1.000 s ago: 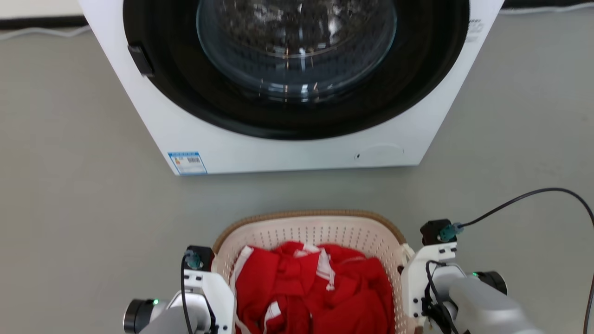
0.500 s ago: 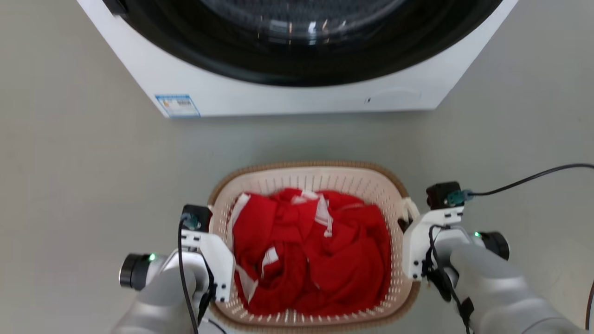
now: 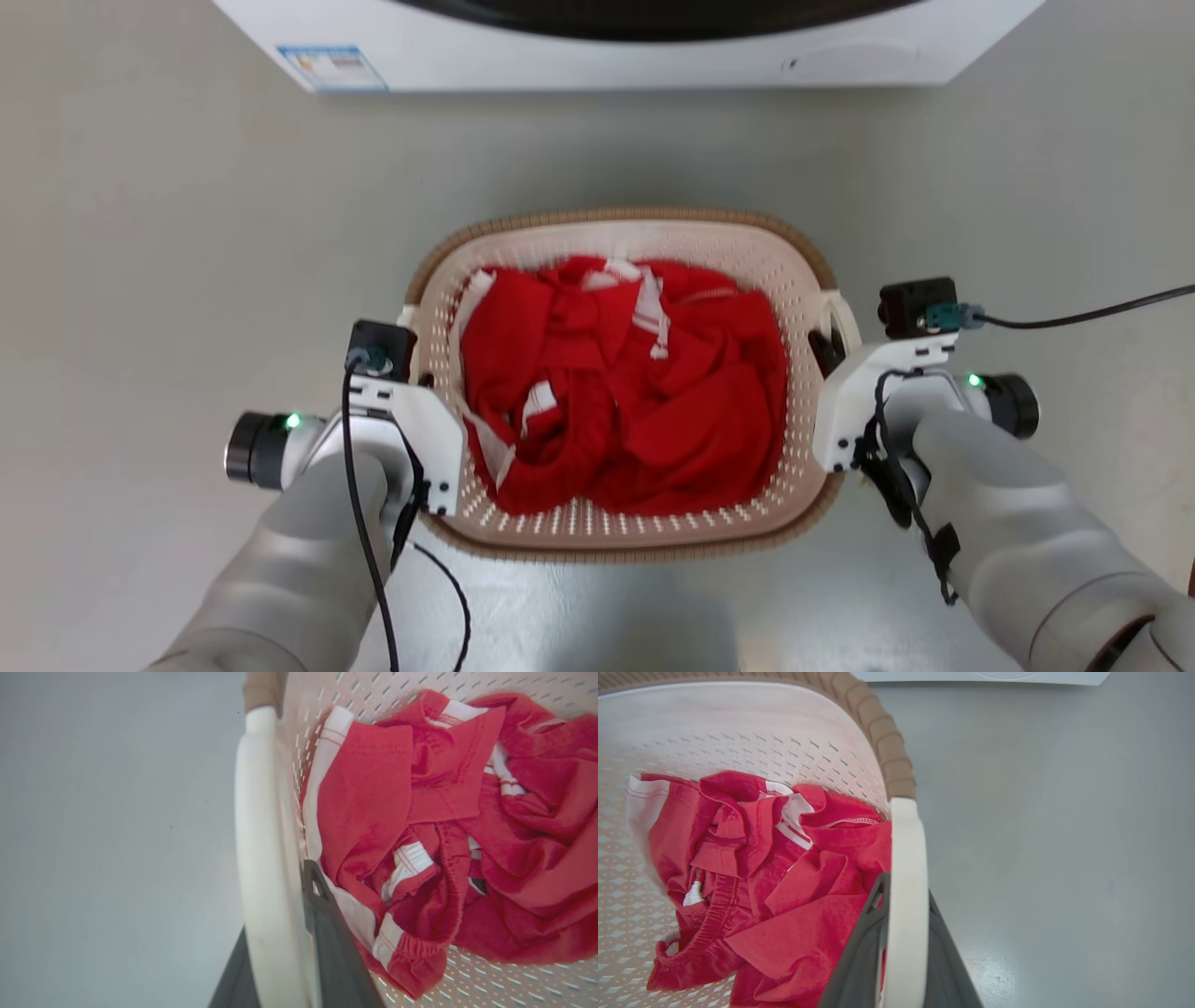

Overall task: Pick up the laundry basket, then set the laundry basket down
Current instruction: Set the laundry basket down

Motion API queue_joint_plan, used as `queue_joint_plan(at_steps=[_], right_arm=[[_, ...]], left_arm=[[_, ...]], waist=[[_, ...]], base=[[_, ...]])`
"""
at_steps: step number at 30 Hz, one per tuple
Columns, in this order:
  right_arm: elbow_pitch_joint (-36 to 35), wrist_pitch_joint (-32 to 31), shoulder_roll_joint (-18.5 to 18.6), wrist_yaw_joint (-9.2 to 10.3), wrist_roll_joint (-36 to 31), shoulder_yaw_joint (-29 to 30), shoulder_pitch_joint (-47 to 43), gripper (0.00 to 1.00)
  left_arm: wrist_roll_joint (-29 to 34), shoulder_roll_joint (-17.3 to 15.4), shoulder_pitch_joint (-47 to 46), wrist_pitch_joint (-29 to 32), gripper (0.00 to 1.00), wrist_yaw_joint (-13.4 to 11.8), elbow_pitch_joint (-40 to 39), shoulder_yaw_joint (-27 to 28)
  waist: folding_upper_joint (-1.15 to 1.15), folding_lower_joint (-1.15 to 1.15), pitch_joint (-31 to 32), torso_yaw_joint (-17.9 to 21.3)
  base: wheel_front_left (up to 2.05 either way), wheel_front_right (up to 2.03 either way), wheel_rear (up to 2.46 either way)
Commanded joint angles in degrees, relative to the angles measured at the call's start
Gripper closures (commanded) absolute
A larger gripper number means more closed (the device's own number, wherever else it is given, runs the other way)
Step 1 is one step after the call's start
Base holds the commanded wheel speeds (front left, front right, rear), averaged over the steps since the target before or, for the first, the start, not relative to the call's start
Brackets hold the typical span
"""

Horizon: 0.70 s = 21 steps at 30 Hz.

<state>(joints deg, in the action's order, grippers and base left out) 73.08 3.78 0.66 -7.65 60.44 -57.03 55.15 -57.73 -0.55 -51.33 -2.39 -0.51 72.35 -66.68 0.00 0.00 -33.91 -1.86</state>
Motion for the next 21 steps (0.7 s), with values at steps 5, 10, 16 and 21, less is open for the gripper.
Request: queue_joint_plan(at_steps=[5,10,16,21], right_arm=[[0.85,3.82,2.21,0.16,-1.58,0.39,1.48,1.0],[0.87,4.68,2.21,0.16,-2.69,1.55,2.03,1.0],[0.87,5.25,2.21,0.16,-4.27,3.35,2.84,1.0],[0.87,5.72,2.21,0.16,-5.6,4.81,3.5,1.0]], left_arm=[[1.72,-4.08,-1.7,-1.56,1.0,-1.4,1.6,-0.28],[2.13,-4.37,-3.01,-3.14,1.0,-1.63,1.6,-0.5],[2.51,-4.7,-4.41,-4.45,1.0,-1.54,1.6,-0.84],[2.64,-4.74,-5.17,-5.02,1.0,-1.49,1.6,-1.03]], waist=[[0.0,0.0,-5.2,-0.52],[0.0,0.0,-7.82,-0.62],[0.0,0.0,-10.51,-0.67],[0.0,0.0,-11.87,-0.66]], base=[[0.0,0.0,0.0],[0.0,0.0,0.0],[0.0,0.0,0.0],[0.0,0.0,0.0]])
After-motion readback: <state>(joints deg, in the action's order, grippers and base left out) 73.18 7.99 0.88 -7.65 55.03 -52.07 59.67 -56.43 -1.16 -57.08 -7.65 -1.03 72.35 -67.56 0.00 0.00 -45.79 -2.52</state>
